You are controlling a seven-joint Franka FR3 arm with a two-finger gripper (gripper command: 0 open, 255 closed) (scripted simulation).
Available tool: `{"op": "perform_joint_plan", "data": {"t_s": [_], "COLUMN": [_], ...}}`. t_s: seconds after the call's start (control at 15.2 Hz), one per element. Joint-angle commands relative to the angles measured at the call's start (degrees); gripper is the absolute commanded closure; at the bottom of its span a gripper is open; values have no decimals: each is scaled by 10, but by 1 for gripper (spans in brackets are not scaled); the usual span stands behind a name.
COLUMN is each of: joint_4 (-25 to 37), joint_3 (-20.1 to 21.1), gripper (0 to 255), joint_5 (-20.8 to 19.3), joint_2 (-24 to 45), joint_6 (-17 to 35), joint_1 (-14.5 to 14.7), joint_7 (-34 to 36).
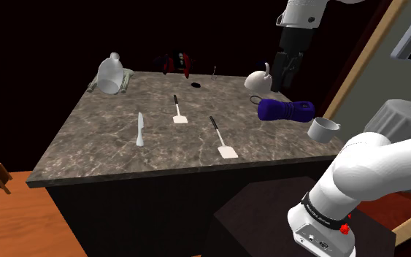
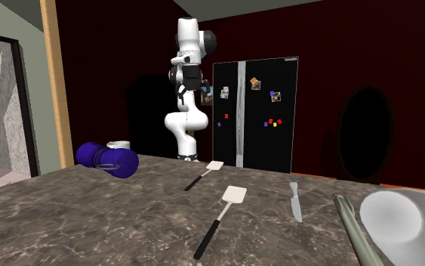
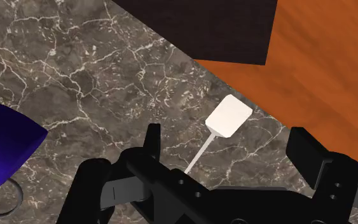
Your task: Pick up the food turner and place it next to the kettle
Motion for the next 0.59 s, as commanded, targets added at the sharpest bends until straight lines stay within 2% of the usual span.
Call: {"op": "perform_joint_plan", "data": {"t_s": [0.0,0.53], "joint_4": [0,-99], "joint_3": [0,71], "gripper": [0,0], "joint_5": [0,32], "joint_2": [0,50], "joint_6": [0,192], "joint_1": [0,-30], "joint_7": [0,135]}}
